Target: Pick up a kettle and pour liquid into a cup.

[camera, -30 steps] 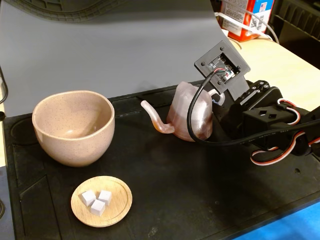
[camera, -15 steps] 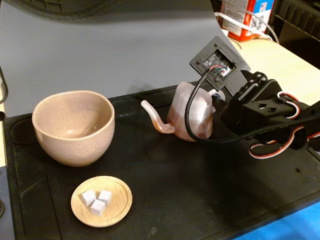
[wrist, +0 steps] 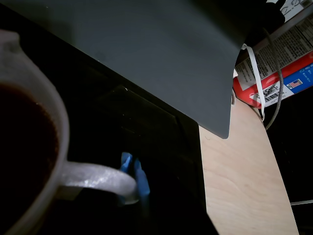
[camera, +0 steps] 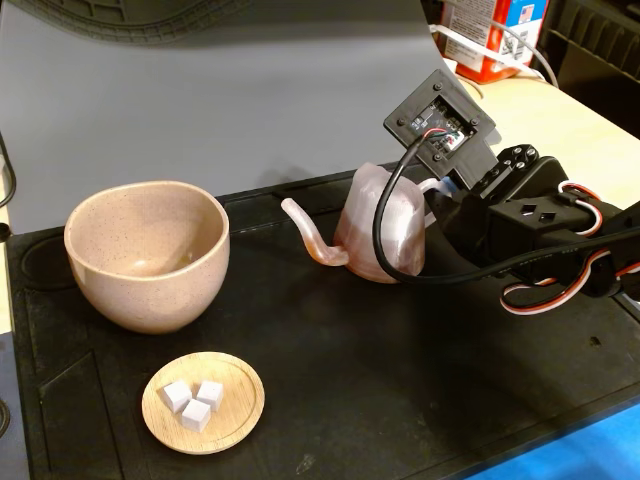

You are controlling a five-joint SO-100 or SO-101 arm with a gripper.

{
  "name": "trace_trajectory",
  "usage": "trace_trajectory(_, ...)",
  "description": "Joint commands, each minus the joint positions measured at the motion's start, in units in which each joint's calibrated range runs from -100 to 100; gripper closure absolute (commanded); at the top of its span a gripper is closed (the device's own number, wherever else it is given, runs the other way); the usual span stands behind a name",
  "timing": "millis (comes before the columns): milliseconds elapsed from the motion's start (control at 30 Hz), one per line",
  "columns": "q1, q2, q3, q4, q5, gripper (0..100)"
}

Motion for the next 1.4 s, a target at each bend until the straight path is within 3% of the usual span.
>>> trace_trajectory(0, -0.7, -1.2, -1.4, -0.6, -0.3, 100)
trace_trajectory(200, -2.7, -14.1, -1.4, 5.8, -2.5, 100)
trace_trajectory(333, -3.5, -22.1, -1.5, 15.9, -2.8, 100)
trace_trajectory(433, -5.3, -24.3, -1.7, 15.8, -5.8, 100)
trace_trajectory(867, -7.7, -24.5, -12.0, 21.9, -5.3, 100)
trace_trajectory(1167, -7.3, -24.4, -12.2, 21.4, 5.3, 99)
trace_trajectory(1367, -7.5, -23.5, -16.7, 22.1, 5.7, 99)
